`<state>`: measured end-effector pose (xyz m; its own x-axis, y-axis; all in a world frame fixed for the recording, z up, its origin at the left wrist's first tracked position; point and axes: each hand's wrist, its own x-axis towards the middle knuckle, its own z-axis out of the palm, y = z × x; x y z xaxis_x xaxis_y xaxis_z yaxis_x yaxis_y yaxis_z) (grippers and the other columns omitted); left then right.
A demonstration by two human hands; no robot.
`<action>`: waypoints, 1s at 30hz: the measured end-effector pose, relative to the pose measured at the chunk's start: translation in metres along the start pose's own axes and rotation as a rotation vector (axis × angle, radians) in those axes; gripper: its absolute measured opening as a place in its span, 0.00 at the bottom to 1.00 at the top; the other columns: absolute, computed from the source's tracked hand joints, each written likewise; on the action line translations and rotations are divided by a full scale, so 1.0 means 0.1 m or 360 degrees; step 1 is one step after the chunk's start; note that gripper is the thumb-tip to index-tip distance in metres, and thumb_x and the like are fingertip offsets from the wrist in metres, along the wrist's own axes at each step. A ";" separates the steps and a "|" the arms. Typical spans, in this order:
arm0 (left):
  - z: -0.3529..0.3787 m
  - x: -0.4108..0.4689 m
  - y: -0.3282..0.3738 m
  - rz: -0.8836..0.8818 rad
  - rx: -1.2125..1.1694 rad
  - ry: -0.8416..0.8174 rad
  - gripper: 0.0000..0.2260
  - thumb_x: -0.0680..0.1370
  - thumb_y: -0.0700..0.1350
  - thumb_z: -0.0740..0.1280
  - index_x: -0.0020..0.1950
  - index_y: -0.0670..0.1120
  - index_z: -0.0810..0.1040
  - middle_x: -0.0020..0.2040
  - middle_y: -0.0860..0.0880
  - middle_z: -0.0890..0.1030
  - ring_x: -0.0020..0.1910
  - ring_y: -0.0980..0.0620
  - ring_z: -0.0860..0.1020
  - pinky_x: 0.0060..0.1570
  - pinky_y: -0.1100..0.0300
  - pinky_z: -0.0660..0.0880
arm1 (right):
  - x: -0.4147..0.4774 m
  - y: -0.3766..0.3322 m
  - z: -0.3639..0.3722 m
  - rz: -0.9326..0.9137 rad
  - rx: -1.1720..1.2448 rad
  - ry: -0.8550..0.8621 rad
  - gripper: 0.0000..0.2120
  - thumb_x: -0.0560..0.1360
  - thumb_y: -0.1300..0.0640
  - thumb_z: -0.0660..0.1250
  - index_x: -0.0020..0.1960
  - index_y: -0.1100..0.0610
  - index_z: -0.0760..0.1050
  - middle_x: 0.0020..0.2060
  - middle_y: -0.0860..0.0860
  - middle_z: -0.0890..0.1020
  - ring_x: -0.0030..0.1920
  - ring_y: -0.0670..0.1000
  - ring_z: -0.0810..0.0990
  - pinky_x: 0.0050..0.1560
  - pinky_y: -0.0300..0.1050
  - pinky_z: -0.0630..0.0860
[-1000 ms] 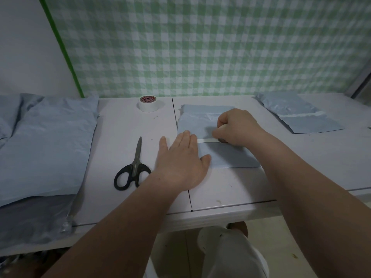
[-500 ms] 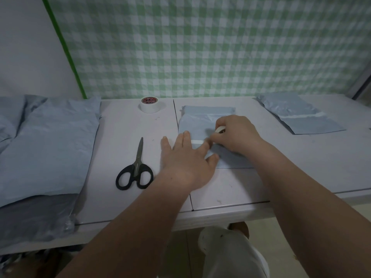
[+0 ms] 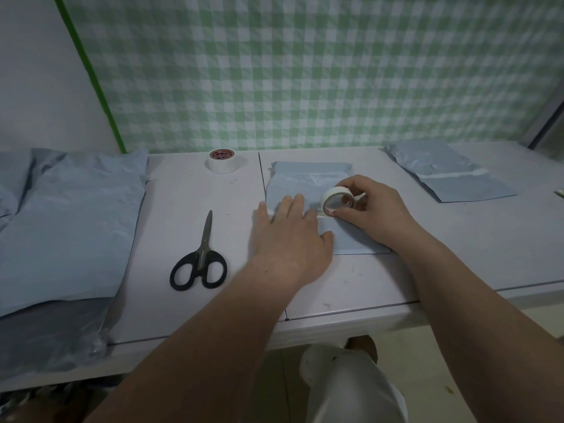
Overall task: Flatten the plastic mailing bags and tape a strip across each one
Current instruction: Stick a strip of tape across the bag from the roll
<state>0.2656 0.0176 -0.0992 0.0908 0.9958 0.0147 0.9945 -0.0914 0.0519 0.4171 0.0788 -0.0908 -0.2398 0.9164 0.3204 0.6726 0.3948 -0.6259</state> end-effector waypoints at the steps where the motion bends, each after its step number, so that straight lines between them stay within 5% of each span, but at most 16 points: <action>1: 0.02 0.02 0.02 0.0024 -0.0043 0.0031 0.27 0.81 0.57 0.45 0.77 0.47 0.54 0.79 0.48 0.48 0.77 0.50 0.46 0.73 0.41 0.42 | -0.01 0.01 0.00 -0.0004 -0.0007 0.0019 0.11 0.70 0.60 0.73 0.49 0.49 0.77 0.38 0.39 0.77 0.37 0.38 0.74 0.38 0.23 0.66; 11: 0.12 0.05 -0.08 0.0099 -0.0104 -0.0069 0.27 0.81 0.59 0.44 0.78 0.50 0.47 0.79 0.49 0.43 0.77 0.50 0.43 0.73 0.43 0.43 | -0.01 0.02 0.05 -0.0041 -0.0017 0.0020 0.11 0.74 0.60 0.67 0.56 0.52 0.80 0.41 0.44 0.80 0.37 0.39 0.74 0.40 0.23 0.66; 17: 0.07 0.02 -0.27 0.0174 -0.0015 -0.0123 0.27 0.81 0.59 0.43 0.78 0.53 0.45 0.79 0.51 0.43 0.77 0.51 0.44 0.73 0.42 0.44 | -0.06 -0.03 0.11 0.0023 0.0387 -0.0038 0.09 0.74 0.60 0.69 0.52 0.48 0.78 0.39 0.43 0.82 0.35 0.38 0.77 0.39 0.27 0.68; 24: 0.06 0.00 -0.24 0.0117 -0.0012 -0.0173 0.29 0.79 0.63 0.42 0.78 0.54 0.43 0.79 0.51 0.42 0.77 0.50 0.42 0.73 0.41 0.42 | -0.02 -0.06 0.09 0.0092 0.0660 -0.0182 0.05 0.73 0.52 0.70 0.47 0.52 0.80 0.43 0.55 0.85 0.47 0.56 0.83 0.53 0.52 0.76; 30: 0.06 -0.01 -0.22 0.0103 -0.0008 -0.0164 0.30 0.78 0.64 0.42 0.78 0.54 0.44 0.79 0.52 0.43 0.77 0.51 0.43 0.72 0.40 0.41 | 0.04 -0.16 0.12 0.0116 0.0610 -0.0199 0.10 0.76 0.48 0.66 0.39 0.51 0.78 0.36 0.46 0.81 0.39 0.44 0.77 0.46 0.42 0.72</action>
<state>0.2437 0.0186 -0.1061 0.1599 0.9835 -0.0848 0.9861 -0.1552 0.0595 0.3972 0.0767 -0.0881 -0.3005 0.9344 0.1914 0.3871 0.3029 -0.8708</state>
